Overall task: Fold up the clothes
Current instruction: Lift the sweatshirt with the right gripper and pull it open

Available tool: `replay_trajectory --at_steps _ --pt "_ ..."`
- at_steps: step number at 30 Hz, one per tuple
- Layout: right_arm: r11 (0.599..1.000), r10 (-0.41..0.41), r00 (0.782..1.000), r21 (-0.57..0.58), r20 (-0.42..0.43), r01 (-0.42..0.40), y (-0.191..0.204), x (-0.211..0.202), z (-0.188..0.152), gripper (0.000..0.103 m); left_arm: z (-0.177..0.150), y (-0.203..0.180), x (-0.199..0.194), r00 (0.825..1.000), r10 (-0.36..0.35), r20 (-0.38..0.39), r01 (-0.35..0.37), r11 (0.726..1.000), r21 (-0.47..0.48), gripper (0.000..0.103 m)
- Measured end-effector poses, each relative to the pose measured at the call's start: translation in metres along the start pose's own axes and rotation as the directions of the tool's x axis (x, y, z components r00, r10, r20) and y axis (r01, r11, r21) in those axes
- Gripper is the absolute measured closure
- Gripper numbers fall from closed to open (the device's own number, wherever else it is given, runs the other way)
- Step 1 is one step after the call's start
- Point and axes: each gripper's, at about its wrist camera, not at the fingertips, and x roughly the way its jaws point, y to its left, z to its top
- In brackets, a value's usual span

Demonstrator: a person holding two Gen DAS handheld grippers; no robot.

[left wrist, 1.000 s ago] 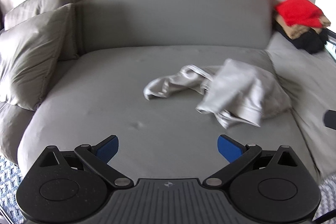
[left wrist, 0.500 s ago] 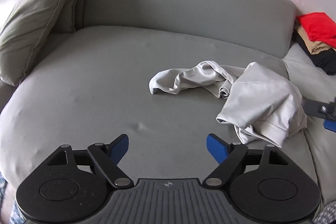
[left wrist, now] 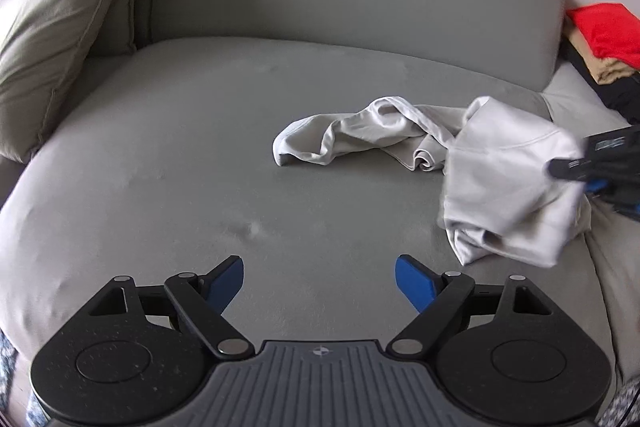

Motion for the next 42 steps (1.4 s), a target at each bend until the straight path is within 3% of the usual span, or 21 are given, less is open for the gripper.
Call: replay_trajectory --at_steps 3,6,11,13,14,18,24,29,32,33,35,36,37,41,42 --pt "0.997 0.005 0.998 0.078 0.068 -0.010 -0.030 -0.039 0.002 0.094 -0.007 -0.006 -0.012 1.000 -0.011 0.008 0.010 1.000 0.021 0.020" --pt "0.987 0.008 0.997 0.160 0.078 -0.020 -0.064 -0.082 -0.014 0.095 -0.016 -0.013 -0.026 0.999 -0.035 0.012 0.034 0.998 0.046 0.020" --pt "0.998 0.025 0.997 0.058 -0.067 -0.021 -0.065 -0.116 -0.075 0.094 -0.040 -0.022 -0.052 0.997 -0.070 0.022 0.067 0.991 0.114 0.019" --pt "1.000 0.015 0.994 -0.020 -0.107 -0.018 -0.056 -0.122 -0.092 0.082 -0.047 -0.026 -0.057 0.999 -0.043 0.024 0.039 0.989 0.144 0.017" --pt "0.999 0.005 0.997 -0.053 -0.080 -0.010 -0.052 -0.129 -0.097 0.080 -0.049 -0.027 -0.059 1.000 -0.019 0.023 0.015 0.988 0.152 0.017" --pt "0.987 0.006 0.999 -0.161 0.035 0.000 -0.033 -0.155 -0.109 0.052 -0.056 -0.030 -0.068 0.999 0.047 0.027 -0.051 0.985 0.164 0.013" --pt "0.974 0.105 0.991 -0.207 0.078 -0.087 -0.016 -0.175 -0.107 0.046 -0.062 -0.027 -0.072 0.998 0.065 0.003 -0.065 0.987 0.150 0.012" --pt "0.937 0.157 0.987 -0.322 0.044 -0.134 0.004 -0.143 -0.090 0.059 -0.068 -0.013 -0.067 0.996 0.088 -0.033 -0.084 0.992 0.094 0.012" --pt "0.916 0.106 0.994 -0.389 -0.014 -0.104 0.017 -0.107 -0.088 0.058 -0.069 -0.003 -0.065 0.995 0.094 -0.038 -0.092 0.993 0.072 0.012" --pt "0.910 0.073 0.997 -0.407 -0.031 -0.080 0.021 -0.093 -0.088 0.057 -0.070 0.000 -0.065 0.995 0.096 -0.036 -0.093 0.994 0.065 0.012" --pt "0.896 -0.006 0.999 -0.444 -0.046 -0.015 0.027 -0.067 -0.086 0.045 -0.070 0.006 -0.064 0.995 0.097 -0.031 -0.095 0.994 0.056 0.012" --pt "0.886 -0.052 0.998 -0.463 -0.039 0.028 0.030 -0.056 -0.086 0.034 -0.069 0.009 -0.063 0.995 0.095 -0.028 -0.094 0.994 0.052 0.012" --pt "0.879 -0.086 0.996 -0.473 -0.027 0.063 0.031 -0.048 -0.084 0.031 -0.069 0.012 -0.062 0.996 0.091 -0.025 -0.089 0.995 0.048 0.012" --pt "0.922 -0.115 0.993 -0.374 -0.013 0.101 0.022 -0.026 -0.063 0.032 -0.070 0.016 -0.055 0.998 0.060 -0.030 -0.058 0.997 0.042 0.012" --pt "0.936 -0.127 0.992 -0.331 -0.010 0.116 0.017 -0.020 -0.056 0.039 -0.070 0.017 -0.053 0.998 0.050 -0.031 -0.049 0.998 0.041 0.012"
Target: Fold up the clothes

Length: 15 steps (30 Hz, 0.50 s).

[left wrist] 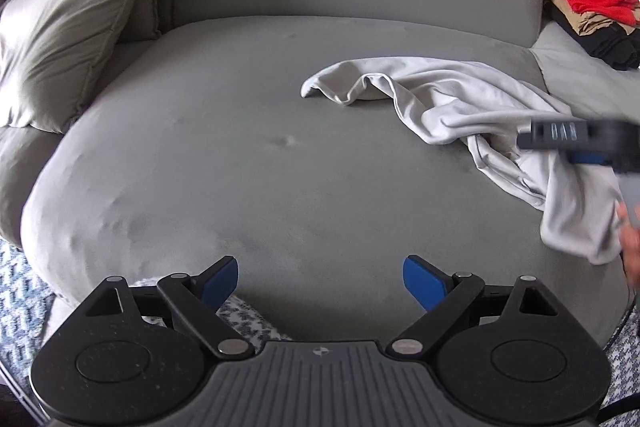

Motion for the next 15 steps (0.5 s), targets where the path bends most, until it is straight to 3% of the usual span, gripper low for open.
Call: replay_trajectory --at_steps 1,2,3,6,10,12,14,15 --pt "0.999 -0.013 1.000 0.046 -0.001 0.013 -0.006 0.006 0.005 0.069 0.000 -0.001 0.002 1.000 -0.008 0.001 0.008 1.000 0.002 0.012" --pt "0.997 -0.019 1.000 0.069 -0.021 0.020 -0.012 0.014 0.010 0.090 0.000 -0.001 0.003 1.000 -0.014 0.003 0.014 1.000 0.006 0.012" --pt "0.996 -0.023 0.999 0.088 -0.044 0.027 -0.019 0.021 0.014 0.098 0.001 -0.002 0.004 1.000 -0.021 0.007 0.021 1.000 0.013 0.013" --pt "0.967 0.066 0.997 0.249 -0.034 -0.056 -0.053 0.017 0.029 0.099 0.001 -0.002 0.006 0.999 -0.038 0.026 0.037 0.999 0.034 0.013" --pt "0.886 0.016 0.990 0.457 0.137 -0.078 -0.116 -0.029 0.044 0.099 0.002 -0.004 0.008 0.997 -0.071 0.039 0.070 0.997 0.038 0.015" --pt "0.831 -0.097 0.985 0.557 0.141 0.002 -0.155 -0.044 0.046 0.099 0.003 -0.007 0.009 0.995 -0.087 0.039 0.085 0.996 0.040 0.016" --pt "0.811 -0.153 0.984 0.580 0.086 0.075 -0.182 -0.052 0.041 0.094 0.003 -0.014 0.008 0.994 -0.102 0.042 0.100 0.993 0.058 0.016" --pt "0.829 -0.156 0.985 0.551 0.070 0.093 -0.185 -0.058 0.035 0.090 0.004 -0.018 0.009 0.993 -0.112 0.040 0.110 0.992 0.067 0.017"
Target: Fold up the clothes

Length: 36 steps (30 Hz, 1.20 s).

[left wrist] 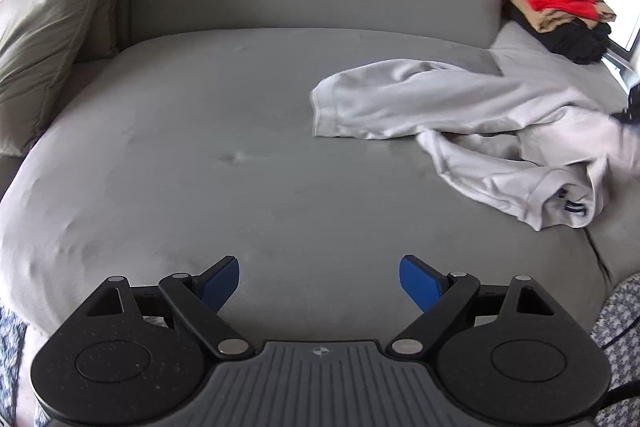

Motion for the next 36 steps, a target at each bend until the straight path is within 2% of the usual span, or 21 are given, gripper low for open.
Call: replay_trajectory --at_steps 2,3,4,5,7,10,12,14,15,17,19,21,24,26,29,30,32,33,34,36 --pt "0.997 -0.001 1.000 -0.080 -0.020 -0.001 -0.008 -0.012 -0.008 0.079 0.003 -0.007 0.004 1.000 -0.021 -0.008 0.021 1.000 0.008 0.021" --pt "0.994 0.010 1.000 -0.110 -0.018 -0.012 -0.010 -0.021 -0.014 0.067 0.005 -0.011 0.006 0.999 -0.032 -0.014 0.032 0.999 0.006 0.024" --pt "0.991 0.031 0.999 -0.132 -0.007 -0.032 -0.010 -0.031 -0.020 0.061 0.008 -0.015 0.010 0.999 -0.043 -0.023 0.043 0.999 0.002 0.026" --pt "0.987 0.055 0.998 -0.152 0.005 -0.053 -0.009 -0.042 -0.026 0.057 0.012 -0.020 0.015 0.998 -0.054 -0.034 0.054 0.999 -0.004 0.032" --pt "0.974 0.147 0.989 -0.173 -0.006 -0.146 -0.004 -0.058 -0.036 0.046 0.022 -0.028 0.026 0.996 -0.078 -0.045 0.078 0.997 -0.015 0.039" --pt "0.943 0.279 0.958 -0.171 -0.058 -0.285 -0.005 -0.074 -0.050 0.041 0.043 -0.035 0.047 0.989 -0.146 -0.029 0.144 0.988 -0.061 0.043" --pt "0.930 0.323 0.944 -0.158 -0.076 -0.331 -0.010 -0.077 -0.057 0.040 0.056 -0.036 0.064 0.979 -0.204 -0.024 0.200 0.973 -0.113 0.044" --pt "0.924 0.345 0.935 -0.144 -0.077 -0.353 -0.017 -0.076 -0.061 0.040 0.067 -0.030 0.084 0.959 -0.279 -0.040 0.267 0.944 -0.192 0.048" --pt "0.925 0.356 0.931 -0.112 -0.077 -0.363 -0.024 -0.072 -0.062 0.040 0.071 -0.027 0.092 0.947 -0.318 -0.049 0.299 0.925 -0.235 0.057" --pt "0.924 0.376 0.924 -0.038 -0.074 -0.380 -0.041 -0.064 -0.062 0.040 0.077 -0.021 0.108 0.921 -0.383 -0.064 0.346 0.885 -0.312 0.065" --pt "0.919 0.393 0.916 0.036 -0.074 -0.392 -0.056 -0.054 -0.062 0.039 0.082 -0.016 0.124 0.893 -0.444 -0.074 0.385 0.839 -0.384 0.065" --pt "0.914 0.400 0.913 0.110 -0.083 -0.390 -0.072 -0.041 -0.061 0.039 0.086 -0.015 0.131 0.883 -0.464 -0.070 0.403 0.826 -0.394 0.066" --pt "0.906 0.409 0.908 0.159 -0.090 -0.393 -0.087 -0.027 -0.064 0.038 0.090 -0.011 0.141 0.863 -0.502 -0.048 0.444 0.801 -0.402 0.065" --pt "0.901 0.415 0.905 0.179 -0.092 -0.395 -0.095 -0.020 -0.068 0.038 0.090 -0.009 0.152 0.833 -0.550 -0.053 0.484 0.773 -0.409 0.066" --pt "0.895 0.421 0.902 0.204 -0.096 -0.396 -0.101 -0.013 -0.071 0.037 0.088 -0.010 0.158 0.781 -0.622 -0.058 0.555 0.734 -0.391 0.075" --pt "0.892 0.426 0.899 0.212 -0.096 -0.400 -0.103 -0.012 -0.072 0.036 0.087 -0.011 0.158 0.762 -0.646 -0.050 0.583 0.717 -0.381 0.081" --pt "0.883 0.440 0.893 0.226 -0.096 -0.410 -0.105 -0.010 -0.072 0.034 0.085 -0.009 0.157 0.722 -0.692 -0.014 0.635 0.670 -0.385 0.089" --pt "0.878 0.448 0.889 0.232 -0.094 -0.418 -0.105 -0.010 -0.072 0.032 0.084 -0.007 0.158 0.703 -0.711 0.004 0.655 0.646 -0.392 0.089" --pt "0.875 0.453 0.887 0.237 -0.091 -0.422 -0.107 -0.010 -0.072 0.032 0.083 -0.006 0.159 0.697 -0.717 0.013 0.660 0.633 -0.405 0.089" --pt "0.871 0.457 0.886 0.245 -0.082 -0.427 -0.108 -0.010 -0.072 0.032 0.081 -0.004 0.164 0.720 -0.694 0.002 0.626 0.648 -0.433 0.090"
